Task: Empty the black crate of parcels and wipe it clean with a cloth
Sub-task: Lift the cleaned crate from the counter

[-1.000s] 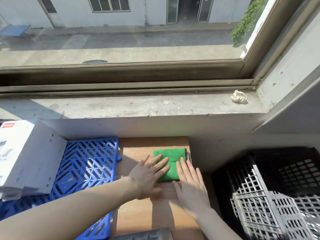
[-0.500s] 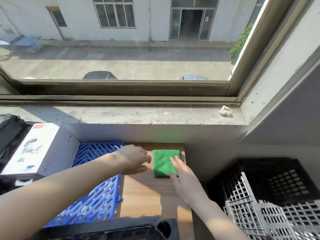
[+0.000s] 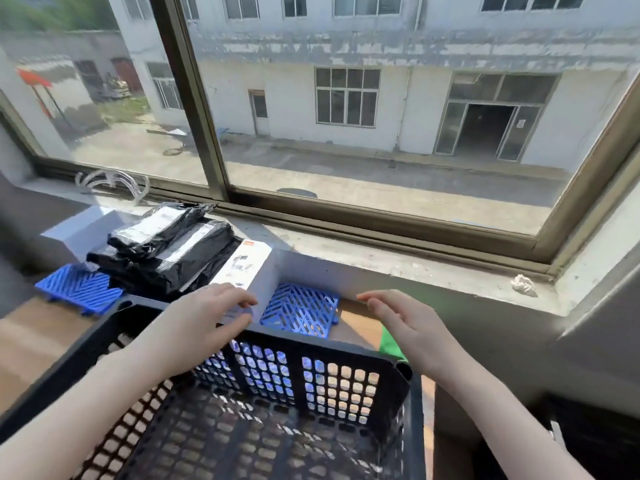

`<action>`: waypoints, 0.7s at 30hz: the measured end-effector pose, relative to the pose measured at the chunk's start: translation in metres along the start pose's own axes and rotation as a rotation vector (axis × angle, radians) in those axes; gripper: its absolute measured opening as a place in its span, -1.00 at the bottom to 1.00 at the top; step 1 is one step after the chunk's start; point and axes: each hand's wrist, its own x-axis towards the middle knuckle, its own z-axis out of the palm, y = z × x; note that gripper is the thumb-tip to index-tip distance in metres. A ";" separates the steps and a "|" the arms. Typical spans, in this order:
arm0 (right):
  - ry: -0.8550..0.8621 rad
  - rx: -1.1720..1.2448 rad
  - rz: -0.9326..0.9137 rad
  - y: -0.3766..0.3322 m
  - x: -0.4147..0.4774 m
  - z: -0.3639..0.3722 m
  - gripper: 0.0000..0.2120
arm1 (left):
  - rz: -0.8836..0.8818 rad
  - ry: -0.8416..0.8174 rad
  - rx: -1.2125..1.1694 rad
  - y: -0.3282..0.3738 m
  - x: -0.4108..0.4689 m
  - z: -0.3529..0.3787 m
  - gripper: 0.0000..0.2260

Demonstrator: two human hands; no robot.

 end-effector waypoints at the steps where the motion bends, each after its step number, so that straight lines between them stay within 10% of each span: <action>1: -0.037 -0.029 -0.024 -0.010 0.000 0.005 -0.76 | -0.037 0.017 -0.013 -0.004 -0.021 -0.006 -0.63; 21: -0.428 -0.527 -0.544 -0.113 0.032 0.166 -0.70 | -0.595 0.212 -0.063 0.008 -0.248 0.000 -0.39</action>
